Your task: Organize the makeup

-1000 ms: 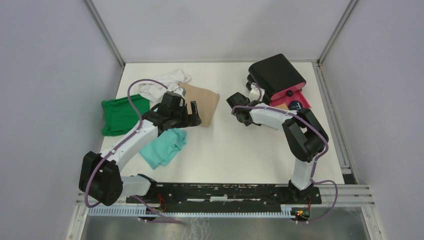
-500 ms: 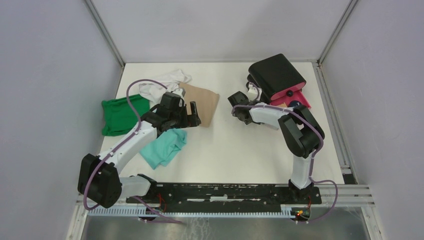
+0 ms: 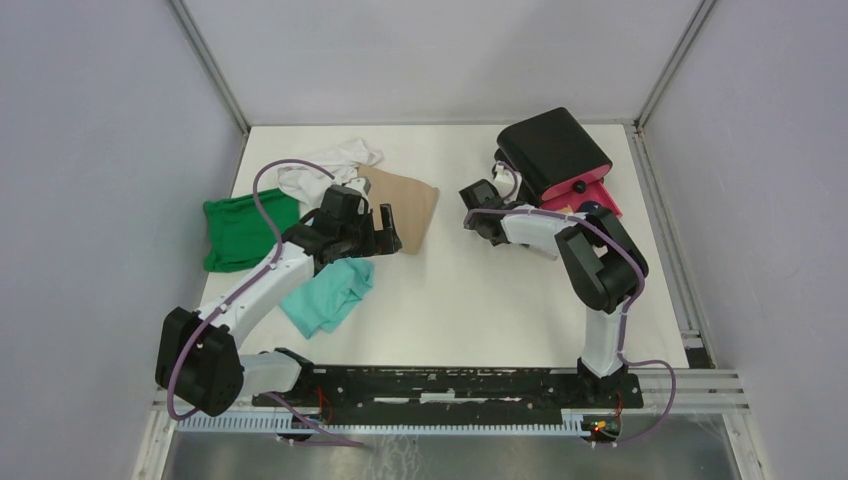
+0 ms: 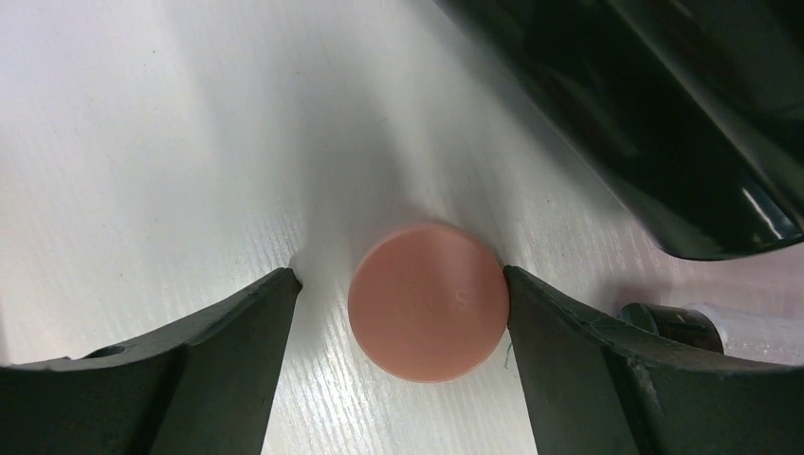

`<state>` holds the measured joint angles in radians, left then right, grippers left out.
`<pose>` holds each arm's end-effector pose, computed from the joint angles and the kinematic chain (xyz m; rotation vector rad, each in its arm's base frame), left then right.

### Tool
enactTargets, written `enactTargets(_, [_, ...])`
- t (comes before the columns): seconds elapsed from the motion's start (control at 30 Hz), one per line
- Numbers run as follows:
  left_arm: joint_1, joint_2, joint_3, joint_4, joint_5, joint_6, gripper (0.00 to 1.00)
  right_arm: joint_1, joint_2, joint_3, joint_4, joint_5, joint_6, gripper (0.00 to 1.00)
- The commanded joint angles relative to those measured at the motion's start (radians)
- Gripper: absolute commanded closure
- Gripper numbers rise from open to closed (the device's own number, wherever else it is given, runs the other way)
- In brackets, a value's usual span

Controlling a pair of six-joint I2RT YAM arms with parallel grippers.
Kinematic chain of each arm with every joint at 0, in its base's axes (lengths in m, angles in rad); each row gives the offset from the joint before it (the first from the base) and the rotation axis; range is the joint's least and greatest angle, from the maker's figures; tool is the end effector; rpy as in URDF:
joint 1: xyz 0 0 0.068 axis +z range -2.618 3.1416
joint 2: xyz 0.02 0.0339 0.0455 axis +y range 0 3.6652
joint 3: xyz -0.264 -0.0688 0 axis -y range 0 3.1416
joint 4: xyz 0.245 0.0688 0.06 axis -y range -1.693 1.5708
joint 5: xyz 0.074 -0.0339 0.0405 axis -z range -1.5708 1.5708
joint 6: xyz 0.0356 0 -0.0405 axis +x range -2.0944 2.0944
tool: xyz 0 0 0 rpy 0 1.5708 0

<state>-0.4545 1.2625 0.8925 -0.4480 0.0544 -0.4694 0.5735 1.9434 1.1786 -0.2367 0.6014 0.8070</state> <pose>0.2372 -0.1180 0.2525 0.0081 2.4464 -0.4905 0.3386 0.1948 0.1460 0.4818 2.2917 -0.1232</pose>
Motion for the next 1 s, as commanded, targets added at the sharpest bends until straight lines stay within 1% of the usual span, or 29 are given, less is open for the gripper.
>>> enactTargets(0.0, [0.006,-0.024,-0.002,0.015,-0.002,0.034,0.01,-0.012,0.019,-0.03,0.046,-0.034,0.014,0.15])
enactTargets(0.13, [0.005,-0.028,-0.002,0.015,-0.002,0.033,0.01,-0.012,0.013,-0.038,0.046,-0.031,0.017,0.19])
enactTargets(0.37, [0.005,-0.026,-0.001,0.015,-0.001,0.031,0.01,-0.011,-0.022,-0.055,0.035,-0.021,0.006,0.31])
enactTargets(0.57, [0.006,-0.027,0.0,0.02,0.002,0.028,0.01,-0.012,-0.085,-0.086,0.052,-0.05,-0.016,0.48])
enactTargets(0.63, [0.007,-0.026,0.001,0.02,0.004,0.027,0.01,-0.01,-0.11,-0.086,0.046,-0.08,-0.04,0.5])
enactTargets(0.7, [0.006,-0.028,0.002,0.016,0.004,0.03,0.01,-0.01,-0.149,-0.097,0.04,-0.1,-0.068,0.5])
enactTargets(0.83, [0.005,-0.037,0.002,0.014,0.002,0.032,0.01,-0.01,-0.266,-0.132,0.004,-0.124,-0.134,0.5])
enactTargets(0.97, [0.007,-0.037,0.007,0.016,0.003,0.034,0.01,-0.012,-0.403,-0.164,-0.068,-0.148,-0.215,0.5])
